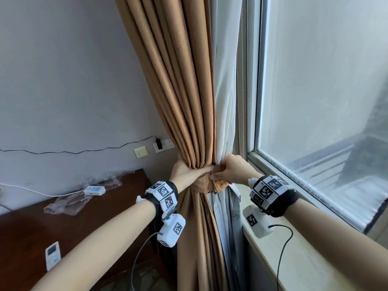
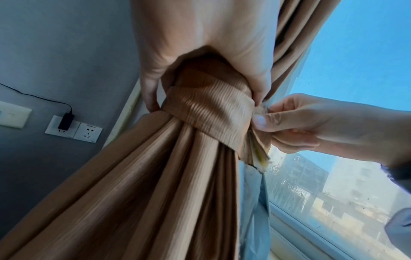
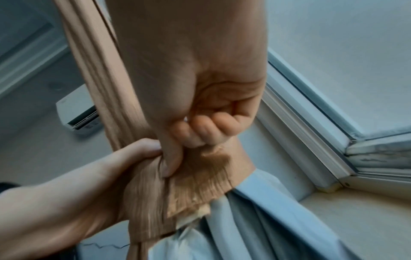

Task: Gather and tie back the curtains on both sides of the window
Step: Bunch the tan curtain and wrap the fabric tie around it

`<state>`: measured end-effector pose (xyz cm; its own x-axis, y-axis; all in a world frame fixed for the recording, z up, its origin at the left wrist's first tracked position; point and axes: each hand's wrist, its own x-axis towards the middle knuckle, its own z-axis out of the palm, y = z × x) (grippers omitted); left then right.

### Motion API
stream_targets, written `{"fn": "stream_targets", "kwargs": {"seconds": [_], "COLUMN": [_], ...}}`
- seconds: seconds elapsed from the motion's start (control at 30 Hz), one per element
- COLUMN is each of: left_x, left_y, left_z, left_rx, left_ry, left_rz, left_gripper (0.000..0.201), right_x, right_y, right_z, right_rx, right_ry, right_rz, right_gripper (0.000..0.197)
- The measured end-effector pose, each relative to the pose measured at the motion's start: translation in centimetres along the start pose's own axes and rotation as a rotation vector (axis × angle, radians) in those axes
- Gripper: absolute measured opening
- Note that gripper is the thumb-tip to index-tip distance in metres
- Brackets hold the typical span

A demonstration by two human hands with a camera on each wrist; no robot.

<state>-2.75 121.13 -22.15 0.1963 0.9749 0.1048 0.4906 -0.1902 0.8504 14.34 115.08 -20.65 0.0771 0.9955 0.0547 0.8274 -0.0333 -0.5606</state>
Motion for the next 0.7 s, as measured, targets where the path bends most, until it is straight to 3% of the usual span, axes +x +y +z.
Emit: {"fn": "stream_targets", "kwargs": {"seconds": [0.07, 0.23, 0.5, 0.6, 0.7], "left_x": [-0.3, -0.2, -0.5, -0.9, -1.3], "left_y": [0.1, -0.1, 0.4, 0.6, 0.3], "left_z": [0.3, 0.3, 0.1, -0.9, -2.3], "left_rx": [0.011, 0.029, 0.045, 0.061, 0.157], "left_ry": [0.043, 0.062, 0.047, -0.044, -0.176], "left_rz": [-0.009, -0.001, -0.027, -0.045, -0.082], "left_gripper": [0.095, 0.092, 0.094, 0.101, 0.115], "right_x": [0.1, 0.3, 0.4, -0.5, -2.3], "right_y": [0.0, 0.1, 0.5, 1.3, 2.0], "right_z": [-0.5, -0.7, 2.1, 2.6, 3.1], "right_rx": [0.046, 0.023, -0.045, 0.084, 0.119], "right_ry": [-0.034, -0.319, -0.075, -0.111, -0.052], "right_rz": [0.018, 0.050, 0.030, -0.021, -0.110], "right_gripper": [0.038, 0.028, 0.043, 0.026, 0.031]}}
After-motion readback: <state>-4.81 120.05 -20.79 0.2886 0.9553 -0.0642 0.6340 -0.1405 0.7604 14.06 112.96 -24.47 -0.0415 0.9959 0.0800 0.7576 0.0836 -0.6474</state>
